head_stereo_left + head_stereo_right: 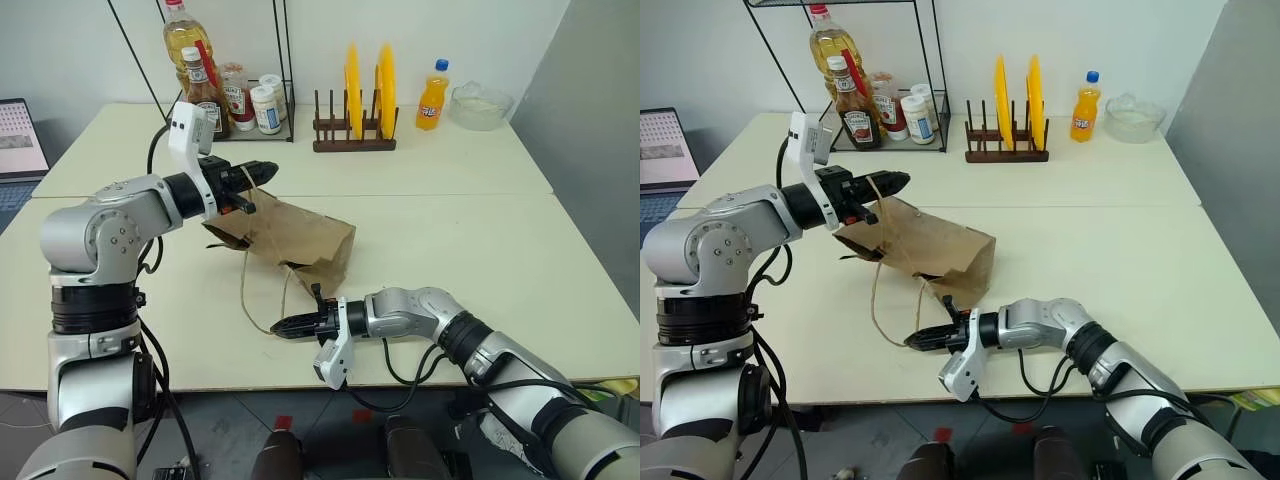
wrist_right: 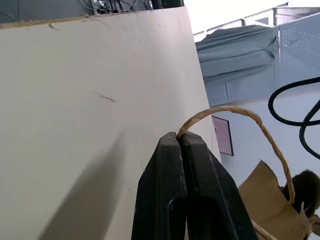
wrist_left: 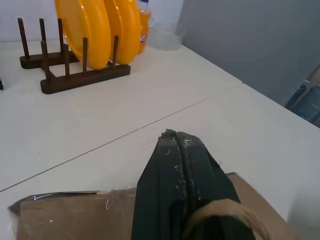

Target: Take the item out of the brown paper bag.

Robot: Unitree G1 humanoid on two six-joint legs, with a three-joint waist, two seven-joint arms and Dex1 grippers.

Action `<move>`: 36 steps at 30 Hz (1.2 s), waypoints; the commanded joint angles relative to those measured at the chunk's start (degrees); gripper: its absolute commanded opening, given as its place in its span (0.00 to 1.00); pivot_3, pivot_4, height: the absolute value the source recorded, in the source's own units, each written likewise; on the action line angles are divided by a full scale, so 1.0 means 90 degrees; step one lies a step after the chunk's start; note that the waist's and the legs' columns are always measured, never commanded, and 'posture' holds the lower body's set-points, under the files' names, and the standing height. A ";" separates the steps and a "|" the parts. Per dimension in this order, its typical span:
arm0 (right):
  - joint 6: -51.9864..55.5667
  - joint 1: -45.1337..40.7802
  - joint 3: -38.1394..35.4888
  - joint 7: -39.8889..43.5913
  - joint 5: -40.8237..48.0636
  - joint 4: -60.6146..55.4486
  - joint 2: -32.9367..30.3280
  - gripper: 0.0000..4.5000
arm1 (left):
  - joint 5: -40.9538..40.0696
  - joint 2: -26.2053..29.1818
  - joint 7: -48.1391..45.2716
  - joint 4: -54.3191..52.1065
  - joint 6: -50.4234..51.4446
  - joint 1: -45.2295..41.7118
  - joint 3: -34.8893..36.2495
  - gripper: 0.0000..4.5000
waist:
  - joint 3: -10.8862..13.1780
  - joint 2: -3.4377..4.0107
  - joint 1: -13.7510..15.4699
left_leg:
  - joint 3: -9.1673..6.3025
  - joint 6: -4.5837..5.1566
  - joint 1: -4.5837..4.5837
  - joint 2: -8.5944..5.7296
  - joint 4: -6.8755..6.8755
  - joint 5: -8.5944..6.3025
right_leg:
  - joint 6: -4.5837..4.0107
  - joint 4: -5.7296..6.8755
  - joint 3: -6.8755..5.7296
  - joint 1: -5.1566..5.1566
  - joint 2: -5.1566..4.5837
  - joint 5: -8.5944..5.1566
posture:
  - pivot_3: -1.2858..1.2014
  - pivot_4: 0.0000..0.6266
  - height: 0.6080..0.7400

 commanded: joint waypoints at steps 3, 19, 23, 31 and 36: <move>-0.0005 0.0236 0.0567 0.0597 -0.0384 0.0406 -0.0136 0.00 | 0.0089 0.0012 0.0082 0.0188 -0.0113 -0.0634 0.0058 0.00 | 0.0000 0.0000 0.0002 | 0.0000 -0.0001 0.0000 0.0000 0.0000 0.0001 | 0.0000 -0.0001 0.0000 0.0000 0.0000 0.0000 | 0.52 0.24 1.00; -0.0021 0.0037 0.0833 0.0864 -0.0684 0.0369 -0.0234 0.00 | 0.0299 -0.0098 0.0177 0.1143 -0.0535 -0.1387 0.0180 0.00 | 0.0000 0.0000 0.0016 | 0.0000 -0.0014 -0.0003 0.0000 -0.0002 0.0008 | 0.0002 -0.0004 -0.0003 0.0000 -0.0001 -0.0001 | 0.52 0.24 1.00; 0.0028 -0.0003 0.0888 0.0880 -0.0658 0.0395 -0.0221 0.00 | 0.0411 -0.0103 0.0114 0.1438 -0.0768 -0.1555 0.0157 0.00 | -0.0001 -0.0001 0.0022 | 0.0001 -0.0014 -0.0001 0.0000 -0.0004 0.0008 | 0.0003 -0.0009 -0.0003 0.0003 -0.0001 -0.0001 | 0.52 0.24 1.00; 0.0363 0.0150 0.0563 0.1334 0.0044 0.0531 -0.0174 0.10 | 0.0416 -0.0143 -0.0064 0.1041 -0.0684 -0.1156 0.0046 0.00 | -0.0001 -0.0001 0.0021 | 0.0001 -0.0015 0.0003 0.0000 -0.0009 0.0008 | 0.0004 -0.0008 -0.0003 0.0004 -0.0002 -0.0001 | 0.52 0.24 1.00; 0.0705 0.0536 0.0101 0.2226 0.1167 -0.0179 -0.0461 0.47 | 0.0396 -0.0131 -0.0071 0.0732 -0.0605 -0.0897 0.0040 0.00 | 0.0000 -0.0002 0.0045 | 0.0000 -0.0015 -0.0008 0.0000 -0.0009 0.0008 | 0.0004 -0.0017 -0.0007 0.0003 -0.0004 -0.0001 | 0.52 0.24 1.00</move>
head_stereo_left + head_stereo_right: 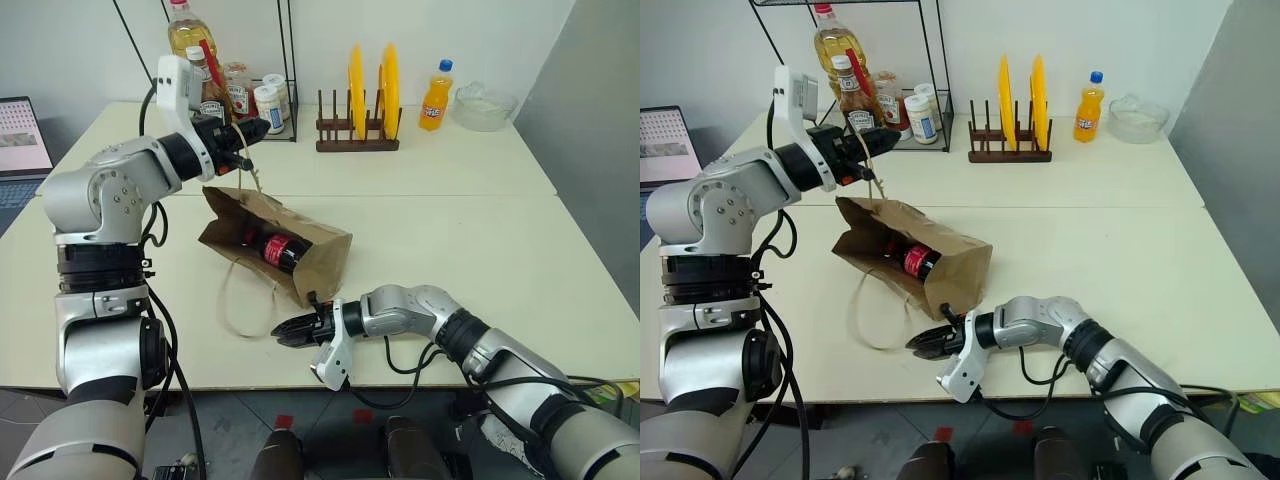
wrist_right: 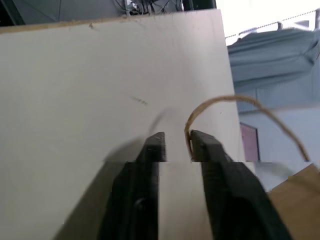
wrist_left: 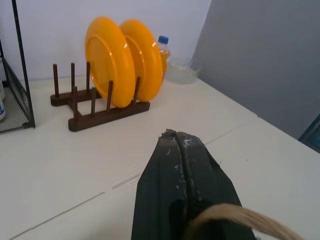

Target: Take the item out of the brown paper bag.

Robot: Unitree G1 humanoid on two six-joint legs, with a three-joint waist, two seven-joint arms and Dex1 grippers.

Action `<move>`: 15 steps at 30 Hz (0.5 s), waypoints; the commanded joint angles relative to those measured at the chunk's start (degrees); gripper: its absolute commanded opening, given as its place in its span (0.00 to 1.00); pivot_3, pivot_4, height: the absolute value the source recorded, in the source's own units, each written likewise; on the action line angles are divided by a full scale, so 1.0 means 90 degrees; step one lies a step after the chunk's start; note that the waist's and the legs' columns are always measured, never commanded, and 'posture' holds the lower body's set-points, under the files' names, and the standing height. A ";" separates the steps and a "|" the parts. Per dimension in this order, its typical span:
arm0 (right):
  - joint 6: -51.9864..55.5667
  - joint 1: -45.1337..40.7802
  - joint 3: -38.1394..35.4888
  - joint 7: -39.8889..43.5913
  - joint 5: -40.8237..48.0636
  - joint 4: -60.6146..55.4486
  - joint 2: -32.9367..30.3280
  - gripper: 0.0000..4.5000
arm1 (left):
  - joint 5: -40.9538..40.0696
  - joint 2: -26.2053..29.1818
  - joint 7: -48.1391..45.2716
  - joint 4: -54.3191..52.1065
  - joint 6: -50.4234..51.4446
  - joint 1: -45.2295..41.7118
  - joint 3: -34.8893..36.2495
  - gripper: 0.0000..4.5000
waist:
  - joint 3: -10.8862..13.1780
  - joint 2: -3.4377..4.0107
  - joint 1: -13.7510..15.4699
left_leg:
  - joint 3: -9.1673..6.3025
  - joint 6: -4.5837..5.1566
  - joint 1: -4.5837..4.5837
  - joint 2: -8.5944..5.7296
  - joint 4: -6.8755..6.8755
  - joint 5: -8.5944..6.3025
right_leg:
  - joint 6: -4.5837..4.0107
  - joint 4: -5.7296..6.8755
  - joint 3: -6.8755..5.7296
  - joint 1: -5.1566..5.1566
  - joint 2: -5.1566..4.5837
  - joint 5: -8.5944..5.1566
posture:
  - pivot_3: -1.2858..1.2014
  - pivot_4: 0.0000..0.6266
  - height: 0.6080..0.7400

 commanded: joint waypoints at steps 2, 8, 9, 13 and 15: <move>0.0553 0.0595 -0.0178 0.1206 0.0774 -0.0589 -0.0631 0.61 | -0.0014 0.0060 -0.0098 -0.0488 -0.0035 0.0058 0.0003 0.00 | 0.0000 0.0001 0.0006 | 0.0000 0.0000 -0.0002 0.0000 -0.0005 0.0000 | 0.0001 -0.0011 -0.0002 0.0000 0.0000 0.0000 | 0.52 0.24 1.00; 0.1902 0.1438 -0.0934 0.2655 0.2792 -0.2720 -0.1612 1.00 | -0.0011 0.0083 -0.0131 -0.0631 -0.0011 0.0178 0.0008 0.00 | 0.0005 0.0001 0.0026 | 0.0002 0.0000 -0.0025 -0.0001 -0.0012 0.0000 | 0.0019 -0.0052 -0.0005 0.0000 -0.0003 0.0011 | 0.52 0.24 1.00; 0.2124 0.1577 -0.1046 0.2840 0.3074 -0.3033 -0.1754 1.00 | -0.0013 0.0090 -0.0141 -0.0641 -0.0010 0.0191 0.0009 0.00 | 0.0005 0.0002 0.0041 | 0.0001 0.0000 -0.0029 0.0000 -0.0012 -0.0001 | 0.0019 -0.0052 -0.0007 -0.0002 -0.0003 0.0011 | 0.52 0.24 1.00; 0.3202 0.2141 -0.1709 0.3413 0.4126 -0.4196 -0.2473 1.00 | -0.0021 0.0090 -0.0153 -0.0641 -0.0014 0.0201 0.0010 0.00 | 0.0011 0.0004 0.0050 | 0.0001 0.0001 -0.0050 0.0000 -0.0011 -0.0001 | 0.0019 -0.0054 -0.0008 -0.0023 -0.0003 0.0011 | 0.52 0.24 1.00; 0.3765 0.2279 -0.2081 0.3519 0.4530 -0.4578 -0.2666 1.00 | -0.0043 0.0094 -0.0161 -0.0672 -0.0003 0.0198 0.0016 0.00 | 0.0016 0.0004 0.0060 | 0.0001 0.0002 -0.0061 0.0000 -0.0007 -0.0001 | 0.0019 -0.0052 -0.0009 -0.0033 -0.0003 0.0011 | 0.52 0.24 1.00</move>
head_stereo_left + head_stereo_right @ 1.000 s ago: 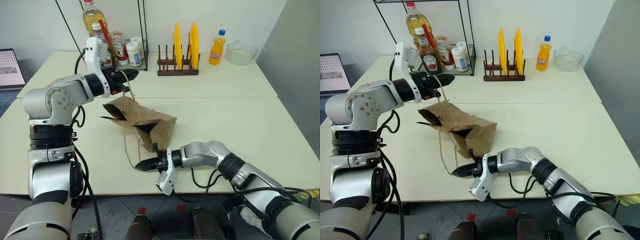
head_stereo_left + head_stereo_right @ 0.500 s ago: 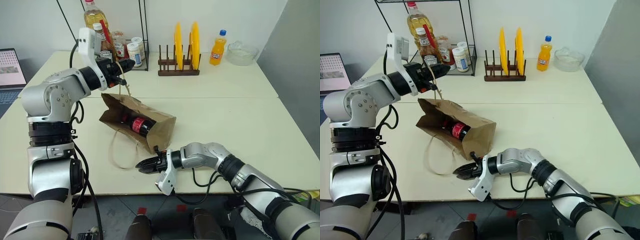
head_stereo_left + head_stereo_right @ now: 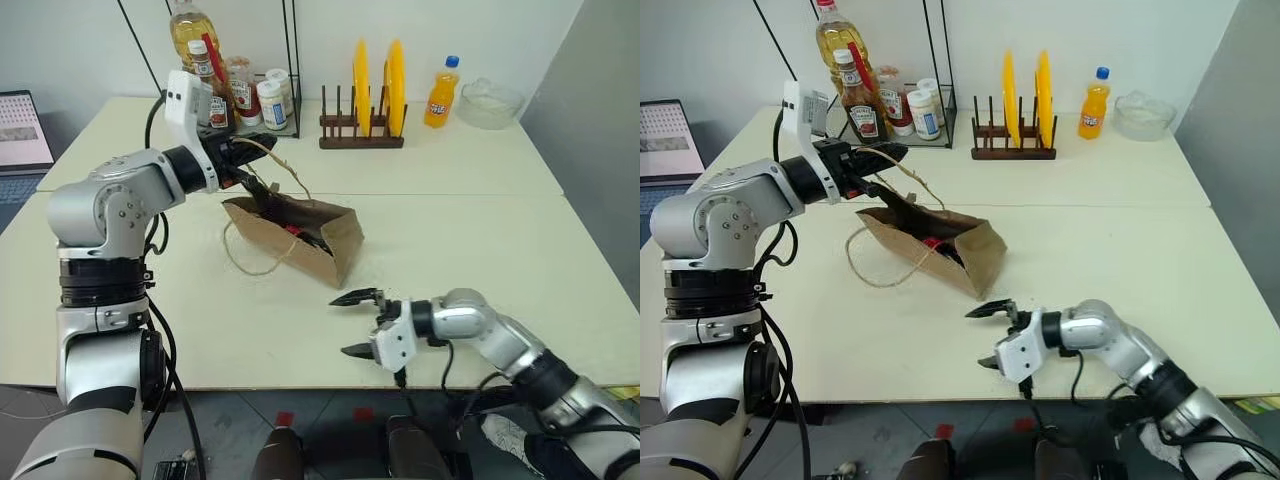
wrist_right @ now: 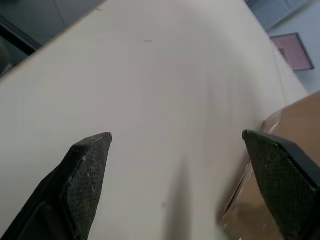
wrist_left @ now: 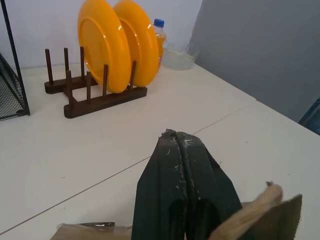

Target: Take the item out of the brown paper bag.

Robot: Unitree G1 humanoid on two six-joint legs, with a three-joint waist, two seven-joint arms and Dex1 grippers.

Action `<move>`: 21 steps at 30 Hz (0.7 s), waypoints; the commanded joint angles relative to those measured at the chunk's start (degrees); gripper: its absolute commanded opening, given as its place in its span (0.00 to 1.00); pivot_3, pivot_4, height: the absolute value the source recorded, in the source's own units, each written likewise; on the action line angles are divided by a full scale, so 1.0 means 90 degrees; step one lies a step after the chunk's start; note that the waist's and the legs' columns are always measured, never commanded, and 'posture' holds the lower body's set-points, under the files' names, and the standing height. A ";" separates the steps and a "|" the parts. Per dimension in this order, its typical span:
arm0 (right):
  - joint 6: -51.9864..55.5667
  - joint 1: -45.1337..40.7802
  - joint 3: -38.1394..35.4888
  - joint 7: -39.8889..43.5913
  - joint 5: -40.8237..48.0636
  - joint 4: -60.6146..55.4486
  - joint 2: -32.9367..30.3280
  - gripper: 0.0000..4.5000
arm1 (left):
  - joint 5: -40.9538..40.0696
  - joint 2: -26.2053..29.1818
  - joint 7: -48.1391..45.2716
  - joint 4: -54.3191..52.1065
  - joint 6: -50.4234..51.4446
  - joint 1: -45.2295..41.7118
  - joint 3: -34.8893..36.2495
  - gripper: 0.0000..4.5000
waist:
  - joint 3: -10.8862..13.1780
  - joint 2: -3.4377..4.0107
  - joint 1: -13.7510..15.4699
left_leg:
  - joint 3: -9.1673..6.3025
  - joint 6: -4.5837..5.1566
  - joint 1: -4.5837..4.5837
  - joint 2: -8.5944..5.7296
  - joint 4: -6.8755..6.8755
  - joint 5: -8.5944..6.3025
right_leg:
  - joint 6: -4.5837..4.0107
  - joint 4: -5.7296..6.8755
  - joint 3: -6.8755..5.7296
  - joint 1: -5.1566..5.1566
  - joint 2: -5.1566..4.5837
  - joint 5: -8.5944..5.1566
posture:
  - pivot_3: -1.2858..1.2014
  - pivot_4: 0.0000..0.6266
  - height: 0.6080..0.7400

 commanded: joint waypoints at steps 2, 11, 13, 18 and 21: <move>0.1331 0.0038 -0.0961 0.0151 0.0983 -0.0964 -0.0142 1.00 | -0.0067 0.0077 -0.0056 -0.0242 0.0001 -0.0095 0.0133 0.00 | 0.0008 0.0002 -0.0020 | 0.0001 0.0000 -0.0003 0.0000 0.0001 0.0000 | 0.0001 0.0000 0.0001 -0.0003 0.0000 0.0001 | 0.52 0.24 1.00; 0.4276 -0.1451 -0.2040 -0.0654 0.1885 -0.1444 0.1045 1.00 | -0.0731 0.0305 -0.0211 -0.0921 0.0671 -0.0265 0.0414 0.00 | 0.0015 0.0005 -0.0035 | -0.0004 -0.0007 -0.0041 0.0002 0.0006 0.0006 | 0.0003 0.0000 -0.0006 -0.0035 0.0001 0.0003 | 0.52 0.24 1.00; 0.4871 -0.1630 -0.2137 -0.0757 0.2219 -0.1668 0.1284 1.00 | -0.0847 0.0278 -0.0122 -0.0910 0.0776 -0.0388 0.0520 0.00 | 0.0016 0.0005 -0.0025 | -0.0003 -0.0007 -0.0057 0.0002 0.0004 0.0006 | 0.0003 -0.0004 -0.0010 -0.0045 0.0000 0.0003 | 0.52 0.24 1.00; 0.6905 -0.2021 -0.2605 -0.0966 0.3937 -0.2416 0.1963 1.00 | -0.0906 0.0239 0.0041 -0.0828 0.0928 -0.0541 0.0575 0.00 | 0.0016 0.0006 -0.0068 | -0.0004 -0.0010 -0.0104 0.0002 0.0006 0.0008 | 0.0001 0.0009 -0.0010 -0.0095 0.0000 0.0005 | 0.52 0.24 1.00; 0.7832 -0.2168 -0.2965 -0.1175 0.4887 -0.2646 0.2188 1.00 | -0.0911 0.0237 0.0100 -0.0858 0.0988 -0.0507 0.0595 0.00 | 0.0016 0.0006 -0.0072 | -0.0005 -0.0010 -0.0102 0.0002 0.0006 0.0008 | 0.0001 0.0011 -0.0012 -0.0093 0.0000 0.0005 | 0.52 0.24 1.00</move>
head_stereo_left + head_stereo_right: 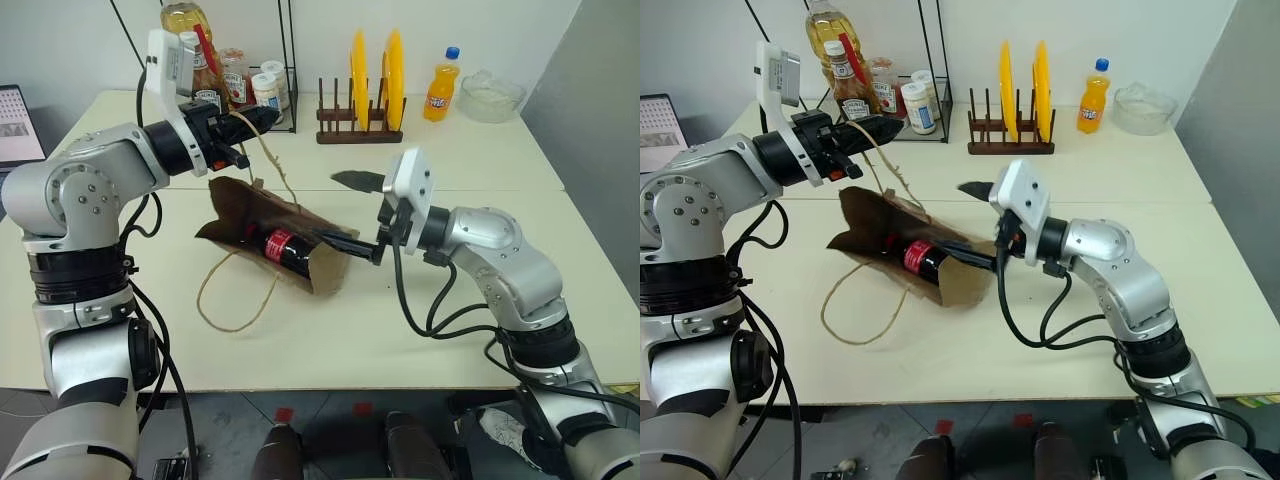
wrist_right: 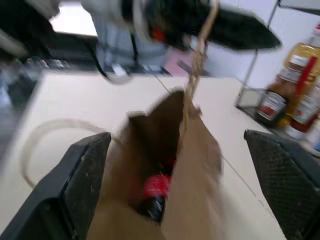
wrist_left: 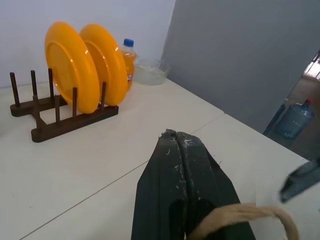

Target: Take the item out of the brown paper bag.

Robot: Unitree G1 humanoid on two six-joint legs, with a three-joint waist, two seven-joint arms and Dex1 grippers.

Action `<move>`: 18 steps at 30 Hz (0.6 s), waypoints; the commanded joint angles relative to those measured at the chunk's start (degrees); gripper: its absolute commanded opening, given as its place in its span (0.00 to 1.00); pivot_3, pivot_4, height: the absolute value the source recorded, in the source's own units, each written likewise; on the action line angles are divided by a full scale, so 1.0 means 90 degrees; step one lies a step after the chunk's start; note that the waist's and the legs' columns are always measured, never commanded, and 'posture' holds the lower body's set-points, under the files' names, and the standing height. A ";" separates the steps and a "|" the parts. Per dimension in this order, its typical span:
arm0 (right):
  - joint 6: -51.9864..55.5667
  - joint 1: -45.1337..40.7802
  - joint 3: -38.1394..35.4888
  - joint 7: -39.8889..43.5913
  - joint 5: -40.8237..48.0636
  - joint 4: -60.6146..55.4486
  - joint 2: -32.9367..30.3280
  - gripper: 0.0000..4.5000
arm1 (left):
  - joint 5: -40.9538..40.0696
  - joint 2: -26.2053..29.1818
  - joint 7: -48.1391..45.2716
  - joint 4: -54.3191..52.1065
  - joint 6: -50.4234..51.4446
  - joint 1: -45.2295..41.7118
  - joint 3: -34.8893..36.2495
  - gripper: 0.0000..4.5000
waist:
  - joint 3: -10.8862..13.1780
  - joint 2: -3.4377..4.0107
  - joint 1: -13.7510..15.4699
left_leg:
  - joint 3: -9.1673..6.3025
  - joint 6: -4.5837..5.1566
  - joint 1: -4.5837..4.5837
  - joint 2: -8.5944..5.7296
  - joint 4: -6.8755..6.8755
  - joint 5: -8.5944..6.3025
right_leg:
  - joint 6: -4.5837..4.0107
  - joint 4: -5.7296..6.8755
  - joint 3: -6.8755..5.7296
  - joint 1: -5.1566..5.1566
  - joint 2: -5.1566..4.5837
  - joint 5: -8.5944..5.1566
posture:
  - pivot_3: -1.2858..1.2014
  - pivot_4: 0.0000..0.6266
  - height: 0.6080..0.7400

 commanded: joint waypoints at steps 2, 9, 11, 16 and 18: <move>0.1412 -0.0295 -0.0764 -0.0430 0.1763 -0.0427 0.0332 1.00 | -0.0158 0.0043 0.0097 -0.0259 0.0053 -0.0070 0.0204 0.00 | 0.0000 0.0000 0.0002 | 0.0000 0.0000 0.0000 0.0000 0.0003 0.0000 | 0.0000 0.0004 0.0000 0.0000 0.0000 0.0000 | 0.52 0.24 1.00; 0.1989 -0.0445 -0.0476 -0.0714 0.2321 0.0043 0.0828 0.59 | -0.0138 0.0009 0.0068 -0.0149 -0.0039 -0.0047 0.0191 0.00 | 0.0001 0.0002 -0.0009 | 0.0000 0.0001 0.0005 0.0000 0.0004 0.0000 | 0.0000 0.0013 0.0000 -0.0002 0.0000 0.0000 | 0.52 0.24 1.00; 0.1612 -0.0481 -0.0093 -0.0641 0.1861 0.0334 0.1007 0.43 | -0.0139 -0.0021 0.0076 -0.0138 -0.0052 -0.0045 0.0187 0.00 | 0.0001 0.0002 -0.0016 | 0.0001 0.0001 0.0005 0.0000 0.0004 0.0000 | 0.0000 0.0013 0.0000 -0.0002 0.0000 0.0000 | 0.52 0.24 1.00; 0.0850 -0.0678 0.0532 -0.0576 0.1108 0.1081 0.1651 0.01 | -0.0133 -0.0102 0.0131 -0.0212 -0.0013 -0.0047 0.0145 0.00 | 0.0001 0.0002 -0.0034 | 0.0001 0.0000 0.0005 0.0000 0.0004 0.0001 | 0.0000 0.0018 0.0001 -0.0006 0.0000 0.0000 | 0.52 0.24 1.00; 0.0496 -0.0668 0.0780 -0.0500 0.0741 0.1346 0.1801 0.00 | -0.0144 -0.0123 0.0169 -0.0238 0.0025 -0.0069 0.0159 0.00 | 0.0001 0.0002 -0.0039 | 0.0001 -0.0001 0.0005 0.0000 0.0004 0.0001 | 0.0000 0.0017 0.0001 -0.0006 0.0000 0.0000 | 0.52 0.24 1.00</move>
